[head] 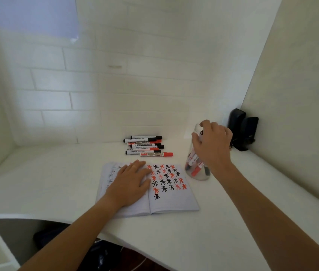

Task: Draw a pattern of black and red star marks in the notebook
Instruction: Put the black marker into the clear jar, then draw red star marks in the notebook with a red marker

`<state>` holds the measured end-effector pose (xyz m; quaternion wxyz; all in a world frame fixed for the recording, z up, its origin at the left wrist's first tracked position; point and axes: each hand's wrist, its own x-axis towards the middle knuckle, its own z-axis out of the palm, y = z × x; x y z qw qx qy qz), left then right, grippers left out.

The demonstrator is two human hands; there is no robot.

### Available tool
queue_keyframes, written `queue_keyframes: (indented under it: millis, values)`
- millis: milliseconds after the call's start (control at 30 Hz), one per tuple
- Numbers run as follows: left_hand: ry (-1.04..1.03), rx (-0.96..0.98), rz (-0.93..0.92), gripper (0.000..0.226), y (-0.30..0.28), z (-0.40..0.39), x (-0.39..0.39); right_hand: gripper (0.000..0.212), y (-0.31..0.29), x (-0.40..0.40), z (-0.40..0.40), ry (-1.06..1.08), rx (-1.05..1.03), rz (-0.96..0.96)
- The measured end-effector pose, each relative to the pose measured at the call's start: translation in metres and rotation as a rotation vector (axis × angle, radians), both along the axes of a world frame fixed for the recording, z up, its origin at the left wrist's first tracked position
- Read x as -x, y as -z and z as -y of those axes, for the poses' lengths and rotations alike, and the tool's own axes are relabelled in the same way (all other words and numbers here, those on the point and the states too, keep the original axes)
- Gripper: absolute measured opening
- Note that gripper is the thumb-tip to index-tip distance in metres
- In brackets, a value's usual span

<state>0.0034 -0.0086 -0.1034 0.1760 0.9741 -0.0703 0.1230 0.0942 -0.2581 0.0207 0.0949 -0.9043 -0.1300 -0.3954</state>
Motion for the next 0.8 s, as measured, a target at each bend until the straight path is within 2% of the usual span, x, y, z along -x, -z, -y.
queue_keyframes:
  millis: [100, 167, 267, 367, 500, 600, 800]
  values:
    - [-0.004, 0.015, 0.005, 0.062, -0.001, 0.000, -0.001, 0.024, 0.008, 0.012, -0.014, -0.106, 0.030, 0.285]
    - [-0.003, 0.028, 0.014, 0.066, -0.002, 0.001, -0.001, 0.021, 0.013, 0.016, -0.033, -0.251, 0.036, 0.310]
    - [-0.004, 0.039, 0.021, 0.062, -0.003, 0.001, -0.001, 0.017, 0.026, 0.009, -0.064, -0.371, 0.023, 0.063]
    - [-0.002, 0.026, 0.032, 0.058, -0.003, 0.001, -0.001, 0.022, 0.045, -0.014, -0.086, -0.325, 0.061, -0.280]
    - [0.006, 0.042, 0.033, 0.051, -0.002, 0.002, 0.001, 0.030, 0.068, -0.048, -0.094, -0.261, 0.051, -0.512]
    - [0.006, 0.054, 0.045, 0.047, -0.001, 0.001, 0.001, 0.029, 0.089, -0.064, -0.092, -0.233, 0.086, -0.548]
    - [0.004, 0.071, 0.074, 0.046, -0.001, 0.001, -0.001, 0.018, 0.102, -0.054, -0.084, -0.216, 0.130, -0.439]
